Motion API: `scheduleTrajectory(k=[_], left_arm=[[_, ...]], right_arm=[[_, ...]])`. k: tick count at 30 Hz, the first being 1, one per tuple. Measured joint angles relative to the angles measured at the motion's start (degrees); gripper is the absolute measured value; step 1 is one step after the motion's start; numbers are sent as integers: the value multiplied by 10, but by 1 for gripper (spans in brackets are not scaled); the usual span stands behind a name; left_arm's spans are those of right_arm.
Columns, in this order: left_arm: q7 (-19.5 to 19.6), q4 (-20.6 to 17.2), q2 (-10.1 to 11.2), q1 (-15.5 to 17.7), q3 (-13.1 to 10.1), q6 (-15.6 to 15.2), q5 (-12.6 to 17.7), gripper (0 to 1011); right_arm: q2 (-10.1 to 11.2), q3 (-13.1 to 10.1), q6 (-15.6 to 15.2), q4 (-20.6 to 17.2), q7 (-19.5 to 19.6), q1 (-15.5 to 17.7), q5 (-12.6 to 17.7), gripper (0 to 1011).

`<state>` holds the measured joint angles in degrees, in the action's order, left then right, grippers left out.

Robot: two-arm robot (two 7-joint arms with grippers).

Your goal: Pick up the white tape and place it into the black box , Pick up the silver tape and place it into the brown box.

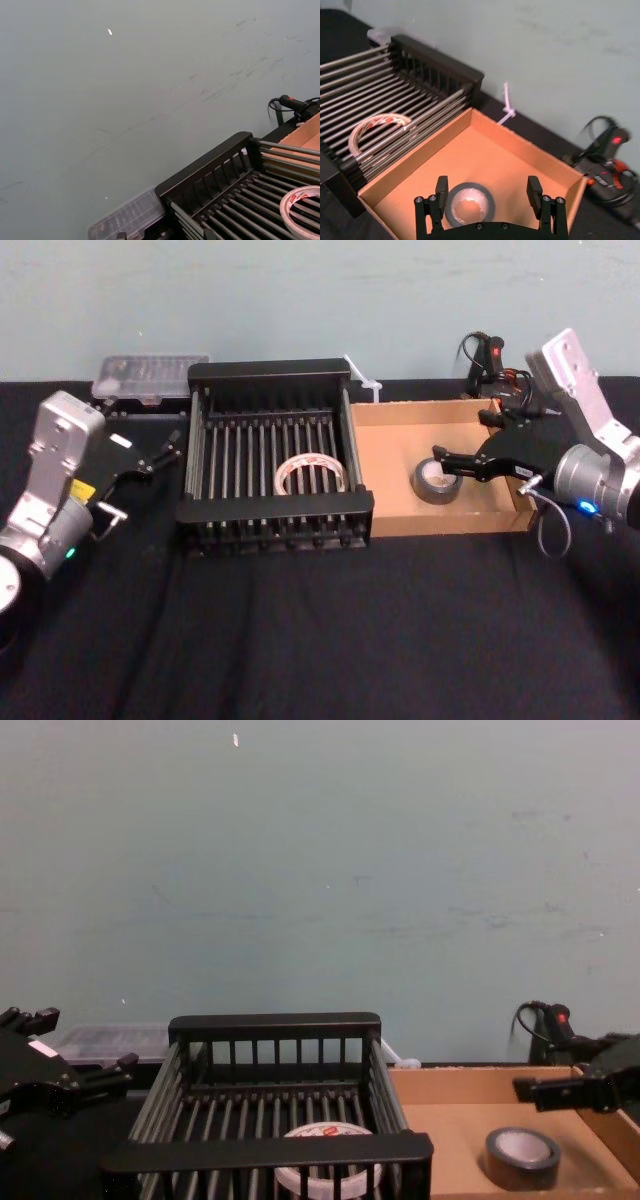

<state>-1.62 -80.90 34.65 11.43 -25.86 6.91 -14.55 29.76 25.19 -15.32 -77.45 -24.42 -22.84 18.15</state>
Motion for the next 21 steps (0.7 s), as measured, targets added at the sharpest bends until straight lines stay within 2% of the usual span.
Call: scheduleTrajectory(k=[7, 10, 11, 13, 16, 21], left_arm=[[0, 0, 0, 0, 0, 0, 0, 1001], [0, 0, 0, 0, 0, 0, 0, 1001], [0, 0, 0, 0, 0, 0, 0, 1001], [0, 0, 0, 0, 0, 0, 0, 1001], [0, 0, 0, 0, 0, 0, 0, 1002], [0, 0, 0, 0, 0, 0, 0, 1001]], right_arm=[[5, -37, 69, -72, 73, 80, -27, 1002], [4, -55, 110, -106, 113, 128, -45, 1003], [4, -55, 110, -106, 113, 128, -45, 1003], [0, -68, 144, -124, 146, 165, -60, 1002], [-7, -80, 175, -133, 176, 197, -73, 1002], [-19, -96, 200, -135, 205, 227, -85, 1002]])
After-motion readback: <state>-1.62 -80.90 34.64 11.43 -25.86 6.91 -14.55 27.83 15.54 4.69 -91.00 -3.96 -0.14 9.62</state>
